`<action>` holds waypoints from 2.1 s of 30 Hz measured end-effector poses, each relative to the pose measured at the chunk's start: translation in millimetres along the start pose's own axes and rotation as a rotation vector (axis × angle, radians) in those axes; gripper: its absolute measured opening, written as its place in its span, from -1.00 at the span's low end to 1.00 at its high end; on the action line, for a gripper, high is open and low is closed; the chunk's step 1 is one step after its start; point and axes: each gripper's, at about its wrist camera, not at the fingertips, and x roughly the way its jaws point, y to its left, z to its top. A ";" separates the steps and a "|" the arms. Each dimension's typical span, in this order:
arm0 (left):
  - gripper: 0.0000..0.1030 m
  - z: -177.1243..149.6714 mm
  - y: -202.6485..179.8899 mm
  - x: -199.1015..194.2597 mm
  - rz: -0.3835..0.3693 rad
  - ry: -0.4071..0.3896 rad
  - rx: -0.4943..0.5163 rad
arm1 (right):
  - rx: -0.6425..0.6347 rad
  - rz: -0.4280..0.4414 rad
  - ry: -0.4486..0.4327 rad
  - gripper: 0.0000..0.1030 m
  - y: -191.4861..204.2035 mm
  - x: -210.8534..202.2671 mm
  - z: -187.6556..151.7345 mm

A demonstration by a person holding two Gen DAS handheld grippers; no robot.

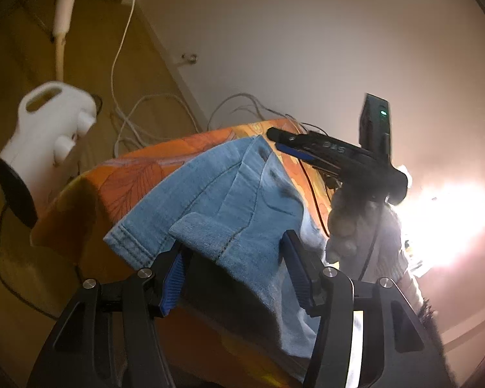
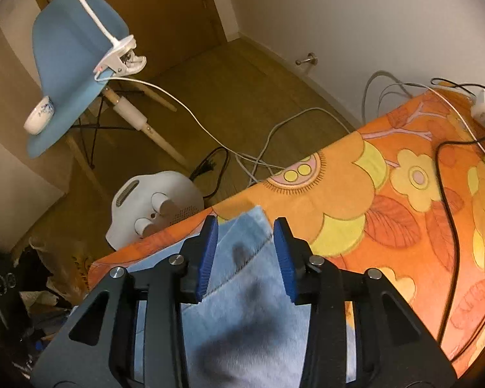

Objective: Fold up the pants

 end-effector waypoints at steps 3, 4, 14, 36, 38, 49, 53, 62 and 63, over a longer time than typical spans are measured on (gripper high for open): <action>-0.37 -1.8 -2.1 -1.1 0.020 -0.026 0.041 | -0.049 -0.009 0.020 -0.38 9.1 6.0 -2.7; -0.51 -3.1 -1.5 -0.8 0.019 -0.033 0.045 | -0.067 -0.020 0.018 -0.49 12.0 6.3 -4.3; -0.81 -22.8 -16.1 -19.8 0.099 -0.123 0.218 | -0.105 -0.038 -0.096 -0.98 25.8 -34.7 -2.7; -0.81 -28.3 -8.2 -14.4 0.141 -0.108 0.257 | -0.133 -0.088 -0.039 -0.92 21.2 6.0 2.0; -0.85 -28.6 -10.8 -21.7 0.151 -0.143 0.268 | -0.120 -0.090 -0.075 -0.92 18.8 -4.4 6.7; -0.86 -18.9 17.2 -24.9 0.159 -0.136 0.168 | -0.103 -0.112 -0.056 -0.90 17.2 9.8 13.1; -0.85 -8.5 25.2 -32.8 0.165 -0.146 0.136 | -0.125 -0.157 -0.082 -0.35 28.0 -13.0 8.5; -0.42 -5.6 56.3 -38.9 0.071 -0.073 -0.029 | -0.372 0.094 0.031 -0.30 129.3 -54.6 -67.4; -0.42 -6.4 60.0 -39.8 0.063 -0.073 -0.046 | -0.420 0.107 0.065 -0.30 146.5 -46.6 -80.9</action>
